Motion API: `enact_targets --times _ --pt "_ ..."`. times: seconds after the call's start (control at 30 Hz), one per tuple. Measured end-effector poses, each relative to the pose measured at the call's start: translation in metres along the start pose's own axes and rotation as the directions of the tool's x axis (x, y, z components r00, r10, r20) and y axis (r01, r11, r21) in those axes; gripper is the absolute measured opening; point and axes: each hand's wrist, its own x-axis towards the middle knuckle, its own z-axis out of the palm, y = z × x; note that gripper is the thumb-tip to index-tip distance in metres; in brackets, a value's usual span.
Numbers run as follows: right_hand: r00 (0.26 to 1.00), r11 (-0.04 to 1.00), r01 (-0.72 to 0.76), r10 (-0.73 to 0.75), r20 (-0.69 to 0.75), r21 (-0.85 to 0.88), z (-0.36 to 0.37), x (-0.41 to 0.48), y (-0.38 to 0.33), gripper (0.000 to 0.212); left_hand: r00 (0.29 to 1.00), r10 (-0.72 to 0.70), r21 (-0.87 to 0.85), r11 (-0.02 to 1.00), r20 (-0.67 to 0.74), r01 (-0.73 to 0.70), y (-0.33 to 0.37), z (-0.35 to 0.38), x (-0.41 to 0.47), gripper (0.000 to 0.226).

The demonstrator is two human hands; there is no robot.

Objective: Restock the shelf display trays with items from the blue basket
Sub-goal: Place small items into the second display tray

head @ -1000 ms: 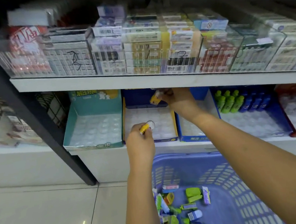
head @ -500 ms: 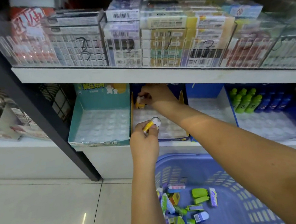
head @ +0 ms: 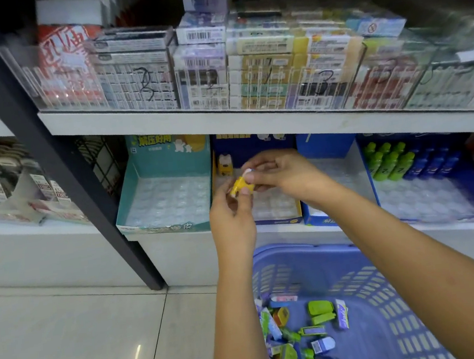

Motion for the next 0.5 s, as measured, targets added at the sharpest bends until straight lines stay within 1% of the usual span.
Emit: enact_targets --times 0.03,0.07,0.1,0.13,0.17,0.2,0.23,0.27,0.37,0.43,0.5 --pt "0.996 0.999 0.019 -0.021 -0.081 -0.029 -0.002 0.005 0.001 0.015 0.999 0.031 0.120 0.992 0.011 -0.032 -0.001 0.000 -0.001 0.036" --pt "0.984 0.995 0.028 -0.045 -0.173 -0.099 -0.005 0.011 0.002 0.014 0.998 0.053 0.264 0.962 0.045 -0.064 -0.001 0.001 -0.003 0.042" --pt "0.964 0.983 0.023 -0.069 -0.255 -0.182 -0.006 0.018 0.003 0.014 0.993 0.060 0.411 0.906 0.106 -0.098 -0.003 0.001 -0.004 0.045" --pt "0.948 0.965 0.019 -0.100 -0.301 -0.260 -0.007 0.025 0.005 0.014 0.980 0.048 0.544 0.826 0.191 -0.146 -0.006 0.002 -0.006 0.046" --pt "0.944 0.942 0.031 -0.138 -0.300 -0.334 -0.007 0.032 0.007 0.018 0.960 0.027 0.643 0.737 0.278 -0.207 -0.009 0.002 -0.008 0.046" --pt "0.949 0.910 0.058 -0.178 -0.259 -0.410 -0.006 0.038 0.010 0.022 0.938 0.009 0.703 0.660 0.346 -0.265 -0.011 0.002 -0.009 0.046" --pt "0.958 0.870 0.082 -0.204 -0.203 -0.486 -0.004 0.043 0.013 0.025 0.924 0.004 0.729 0.613 0.383 -0.305 -0.014 0.002 -0.011 0.046" --pt "0.964 0.829 0.096 -0.215 -0.156 -0.551 -0.003 0.048 0.015 0.028 0.919 0.008 0.738 0.593 0.394 -0.322 -0.015 0.002 -0.011 0.047" --pt "0.973 0.744 0.106 -0.213 -0.084 -0.660 0.000 0.057 0.021 0.029 0.921 0.047 0.726 0.601 0.387 -0.335 -0.019 -0.001 -0.010 0.049" --pt "0.973 0.722 0.122 -0.222 -0.061 -0.681 0.001 0.061 0.024 0.026 0.918 0.049 0.720 0.604 0.395 -0.342 -0.021 -0.001 -0.009 0.050" --pt "0.975 0.732 0.118 -0.214 -0.062 -0.672 0.003 0.061 0.026 0.025 0.918 0.052 0.722 0.600 0.394 -0.344 -0.023 -0.001 -0.008 0.050"
